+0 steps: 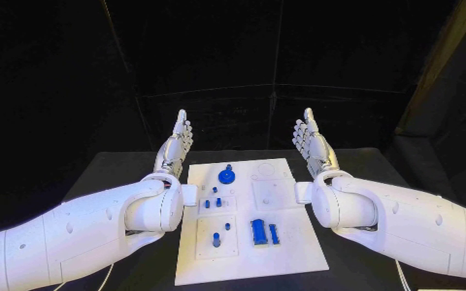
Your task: Assemble the parts on the task board
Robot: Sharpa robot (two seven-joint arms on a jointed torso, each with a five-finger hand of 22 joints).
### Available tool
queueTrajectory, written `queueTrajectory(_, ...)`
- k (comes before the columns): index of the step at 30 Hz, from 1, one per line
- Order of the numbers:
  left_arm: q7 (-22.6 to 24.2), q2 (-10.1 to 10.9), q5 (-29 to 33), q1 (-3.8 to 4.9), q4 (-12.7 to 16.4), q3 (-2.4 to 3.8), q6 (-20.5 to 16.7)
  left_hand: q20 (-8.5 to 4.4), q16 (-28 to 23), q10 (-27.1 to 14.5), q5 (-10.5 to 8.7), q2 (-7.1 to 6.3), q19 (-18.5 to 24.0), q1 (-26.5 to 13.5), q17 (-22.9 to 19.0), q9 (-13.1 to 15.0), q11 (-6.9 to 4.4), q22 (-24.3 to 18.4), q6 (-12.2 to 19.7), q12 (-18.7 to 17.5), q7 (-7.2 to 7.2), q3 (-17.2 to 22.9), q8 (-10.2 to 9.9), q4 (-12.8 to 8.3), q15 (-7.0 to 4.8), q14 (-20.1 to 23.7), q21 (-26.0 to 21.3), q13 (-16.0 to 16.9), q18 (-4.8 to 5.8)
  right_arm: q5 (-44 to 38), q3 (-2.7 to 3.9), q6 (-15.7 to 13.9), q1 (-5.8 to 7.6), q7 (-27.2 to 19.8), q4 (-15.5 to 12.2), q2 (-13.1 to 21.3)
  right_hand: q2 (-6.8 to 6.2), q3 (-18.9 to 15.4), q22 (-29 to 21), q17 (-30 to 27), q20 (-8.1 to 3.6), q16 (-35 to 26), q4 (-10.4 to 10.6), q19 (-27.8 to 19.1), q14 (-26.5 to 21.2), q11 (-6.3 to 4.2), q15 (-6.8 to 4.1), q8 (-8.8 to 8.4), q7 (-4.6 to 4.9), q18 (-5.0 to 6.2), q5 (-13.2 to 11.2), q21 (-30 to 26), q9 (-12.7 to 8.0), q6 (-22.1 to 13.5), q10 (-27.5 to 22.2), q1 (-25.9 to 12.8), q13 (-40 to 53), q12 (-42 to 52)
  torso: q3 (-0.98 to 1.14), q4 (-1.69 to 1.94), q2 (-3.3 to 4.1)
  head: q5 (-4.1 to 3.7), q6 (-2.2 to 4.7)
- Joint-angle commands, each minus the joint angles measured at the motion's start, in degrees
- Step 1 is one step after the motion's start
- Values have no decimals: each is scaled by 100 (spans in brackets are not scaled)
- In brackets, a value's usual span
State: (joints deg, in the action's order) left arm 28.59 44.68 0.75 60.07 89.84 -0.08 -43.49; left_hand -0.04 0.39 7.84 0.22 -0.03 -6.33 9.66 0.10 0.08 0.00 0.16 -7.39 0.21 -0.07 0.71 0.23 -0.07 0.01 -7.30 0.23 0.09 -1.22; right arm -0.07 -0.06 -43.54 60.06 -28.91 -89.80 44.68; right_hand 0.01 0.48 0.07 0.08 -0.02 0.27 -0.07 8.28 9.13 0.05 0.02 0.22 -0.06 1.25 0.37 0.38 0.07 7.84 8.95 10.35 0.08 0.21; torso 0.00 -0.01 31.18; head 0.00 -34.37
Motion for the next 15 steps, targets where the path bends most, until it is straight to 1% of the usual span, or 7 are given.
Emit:
queueTrajectory(1,120,1,-75,9,11,8,-63,4,-39,-254,-22,3,209,-317,-10,-8,0,-16,239,-21,7,-71,-23,7,-1,245,-23,-9,122,7,6,-58,10,-89,-15,1,-1,-48,-7,-8,2,-27,7,-273,-291,-5,-2,-22,6,-125,-37,-38,-7,-256,-282,-340,-8,-21,0,1,0,0,-1)
queueTrajectory(2,120,1,-75,9,11,8,-63,4,-39,-270,-22,3,220,-339,-10,-8,0,-16,265,-21,7,-71,-23,7,-1,257,-23,-9,122,7,6,-58,10,-89,-15,1,-1,-48,-7,-8,2,-27,7,-286,-318,-5,-2,-22,6,-125,-37,-38,-7,-272,-307,-354,-8,-21,0,1,0,0,-1)
queueTrajectory(3,120,1,-75,9,11,8,-63,4,-39,-362,-22,3,633,-437,-10,-8,0,-16,739,-21,7,-71,-23,7,-1,730,-23,-9,122,7,6,-58,10,-89,-15,1,-1,-48,-7,-8,2,-27,7,-332,-365,-5,-2,-22,6,-125,-37,-38,-7,-308,-356,-402,-8,-21,0,1,0,0,-1)
queueTrajectory(4,120,1,-75,9,11,8,-63,4,-39,-784,-22,3,633,-529,-10,-8,0,-16,739,-21,7,-71,-23,7,-1,730,-23,-9,122,7,6,-58,10,-89,-15,1,-1,-48,-7,-8,2,-27,7,-406,-446,-5,-2,-22,6,-125,-37,-38,-7,-378,-438,-499,-8,-21,0,1,0,0,-1)
queueTrajectory(5,120,1,-75,9,11,8,-63,4,-39,-784,-22,3,633,-966,-10,-8,0,-16,739,-21,7,-71,-23,7,-1,730,-23,-9,122,7,6,-58,10,-89,-15,1,-1,-48,-7,-8,2,-27,7,-828,-913,-5,-2,-22,6,-125,-37,-38,-7,-784,-895,-587,-8,-21,0,1,0,0,-1)
queueTrajectory(6,120,1,-75,9,11,8,-63,4,-39,-784,-22,3,633,-966,-10,-8,0,-16,739,-21,7,-71,-23,7,-1,730,-23,-9,122,7,6,-58,10,-89,-15,1,-1,-48,-7,-8,2,-27,7,-828,-913,-5,-2,-22,6,-125,-37,-38,-7,-784,-895,-1035,-8,-21,0,1,0,0,-1)
queueTrajectory(15,120,1,-75,9,11,8,-63,4,-39,-784,-22,3,633,-966,-10,-8,0,-16,739,-21,7,-71,-23,7,-1,730,-23,-9,122,7,6,-58,10,-89,-15,1,-1,-48,-7,-8,2,-27,7,-828,-913,-5,-2,-22,6,-125,-37,-38,-7,-784,-895,-1035,-8,-21,0,1,0,0,-1)
